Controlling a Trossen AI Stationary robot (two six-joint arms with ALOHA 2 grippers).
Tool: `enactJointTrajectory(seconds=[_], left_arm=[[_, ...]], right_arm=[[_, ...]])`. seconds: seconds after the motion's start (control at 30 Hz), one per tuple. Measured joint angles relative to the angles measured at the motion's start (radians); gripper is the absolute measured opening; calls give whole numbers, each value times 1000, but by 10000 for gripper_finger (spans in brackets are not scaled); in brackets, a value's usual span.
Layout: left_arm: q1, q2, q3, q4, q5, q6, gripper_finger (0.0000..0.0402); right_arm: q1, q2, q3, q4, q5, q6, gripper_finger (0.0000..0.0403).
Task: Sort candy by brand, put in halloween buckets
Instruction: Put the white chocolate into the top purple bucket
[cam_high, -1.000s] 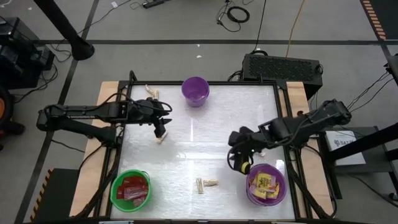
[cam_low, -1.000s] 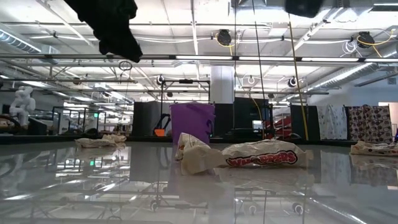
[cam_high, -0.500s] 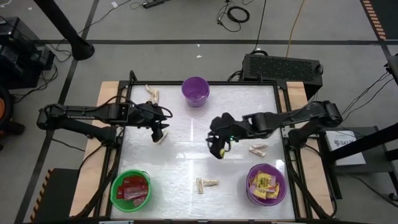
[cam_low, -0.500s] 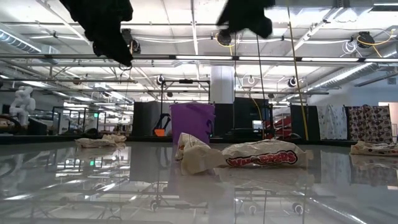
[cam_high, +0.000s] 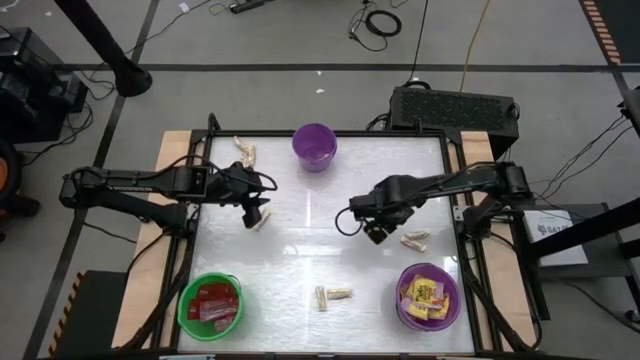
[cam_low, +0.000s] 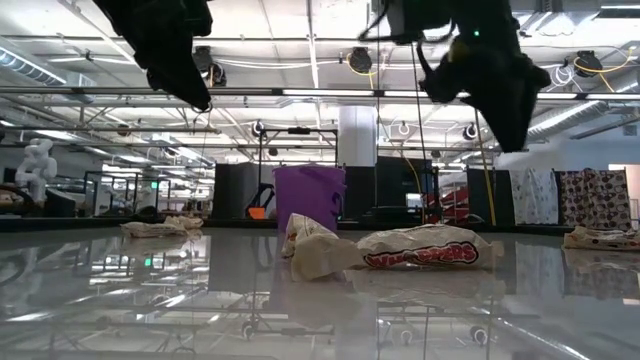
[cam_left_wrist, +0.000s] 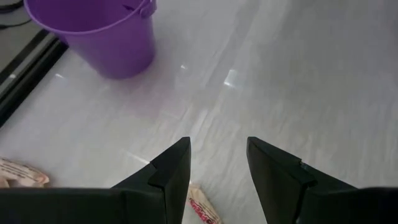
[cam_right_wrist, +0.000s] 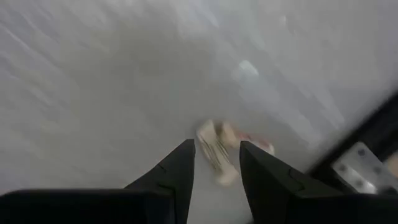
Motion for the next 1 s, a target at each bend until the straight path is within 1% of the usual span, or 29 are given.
enactJointTrajectory(seconds=[0.1,0.33,0.47,0.53,0.63,0.7,0.9,1.0], left_arm=[[0,0,0,0,0,11,164],[0,0,0,-3,0,17,164],[0,0,0,-3,0,17,164],[0,0,0,-3,0,10,164],[1,0,0,2,-12,-20,164],[1,0,0,6,-37,-41,164],[3,2,0,41,-81,-57,164],[3,2,0,77,-88,-63,164]], right_arm=[[-10,28,0,-42,-71,-77,121],[-10,84,0,-113,-89,-397,121],[-13,112,-31,-117,-97,-522,121],[-22,123,-70,-103,-133,-573,121],[-30,138,-137,-86,-171,-613,121],[-31,140,-181,-68,-177,-630,121],[-31,143,-305,64,-228,-663,121],[-31,143,-354,104,-197,-673,121]])
